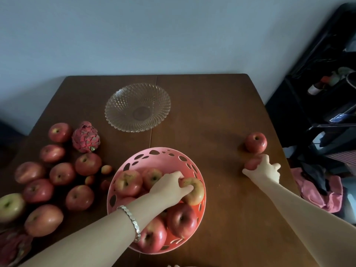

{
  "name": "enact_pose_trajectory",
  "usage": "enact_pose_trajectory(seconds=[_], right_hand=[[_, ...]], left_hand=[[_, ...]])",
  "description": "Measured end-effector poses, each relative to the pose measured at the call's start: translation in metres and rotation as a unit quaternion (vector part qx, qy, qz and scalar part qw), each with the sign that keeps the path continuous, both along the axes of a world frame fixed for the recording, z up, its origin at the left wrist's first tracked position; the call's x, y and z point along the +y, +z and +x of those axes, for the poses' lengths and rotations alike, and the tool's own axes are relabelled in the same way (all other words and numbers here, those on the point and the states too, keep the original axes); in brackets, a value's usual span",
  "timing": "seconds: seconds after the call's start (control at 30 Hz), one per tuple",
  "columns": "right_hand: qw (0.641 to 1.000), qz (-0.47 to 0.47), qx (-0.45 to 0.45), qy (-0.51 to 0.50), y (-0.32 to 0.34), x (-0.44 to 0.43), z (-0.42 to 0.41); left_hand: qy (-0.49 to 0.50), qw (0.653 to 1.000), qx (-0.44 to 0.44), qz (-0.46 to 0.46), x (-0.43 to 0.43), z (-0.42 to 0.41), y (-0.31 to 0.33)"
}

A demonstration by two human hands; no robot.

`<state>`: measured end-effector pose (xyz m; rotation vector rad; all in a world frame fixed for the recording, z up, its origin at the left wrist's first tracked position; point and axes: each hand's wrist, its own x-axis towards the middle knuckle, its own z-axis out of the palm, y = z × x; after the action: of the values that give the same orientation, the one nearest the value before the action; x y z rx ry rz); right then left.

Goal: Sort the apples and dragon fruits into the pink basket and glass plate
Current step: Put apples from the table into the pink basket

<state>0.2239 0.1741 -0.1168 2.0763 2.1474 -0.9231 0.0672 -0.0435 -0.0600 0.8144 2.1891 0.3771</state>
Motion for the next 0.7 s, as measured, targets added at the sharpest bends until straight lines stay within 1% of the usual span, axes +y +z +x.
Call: enact_pose_trajectory(seconds=[0.07,0.13,0.2,0.27,0.3,0.37,0.43,0.5,0.57,0.6,0.7], right_hand=[[0.998,-0.019,0.052,0.036,0.012,-0.008,-0.006],[0.983,-0.011,0.136,0.123,0.031,-0.025,-0.023],[0.952,0.005,0.209,0.224,0.055,-0.047,-0.047],[0.918,0.009,0.242,0.313,0.074,-0.068,-0.073],[0.904,0.008,0.243,0.353,0.08,-0.076,-0.084],[0.883,0.0,0.211,0.418,0.08,-0.091,-0.102],[0.872,0.007,0.144,0.467,0.07,-0.104,-0.112],[0.869,0.023,0.087,0.486,0.057,-0.112,-0.116],[0.872,0.04,0.065,0.483,0.047,-0.118,-0.117],[0.873,0.049,0.059,0.481,0.044,-0.12,-0.117],[0.882,0.05,0.059,0.465,0.039,-0.126,-0.117]], left_hand=[[-0.001,1.0,-0.01,0.009,0.0,-0.002,-0.002],[0.022,0.999,-0.029,0.025,-0.002,-0.003,-0.003],[0.062,0.996,-0.054,0.042,-0.006,-0.006,-0.005],[0.111,0.988,-0.093,0.057,-0.01,-0.009,-0.007],[0.141,0.981,-0.11,0.068,-0.011,-0.011,-0.007],[0.217,0.963,-0.119,0.107,-0.012,-0.02,-0.003],[0.277,0.944,-0.098,0.152,-0.013,-0.033,0.002],[0.302,0.932,-0.088,0.181,-0.013,-0.044,0.006],[0.293,0.928,-0.118,0.196,-0.012,-0.049,0.009],[0.269,0.934,-0.131,0.195,-0.01,-0.049,0.01],[0.17,0.968,-0.099,0.156,0.0,-0.047,0.01]])
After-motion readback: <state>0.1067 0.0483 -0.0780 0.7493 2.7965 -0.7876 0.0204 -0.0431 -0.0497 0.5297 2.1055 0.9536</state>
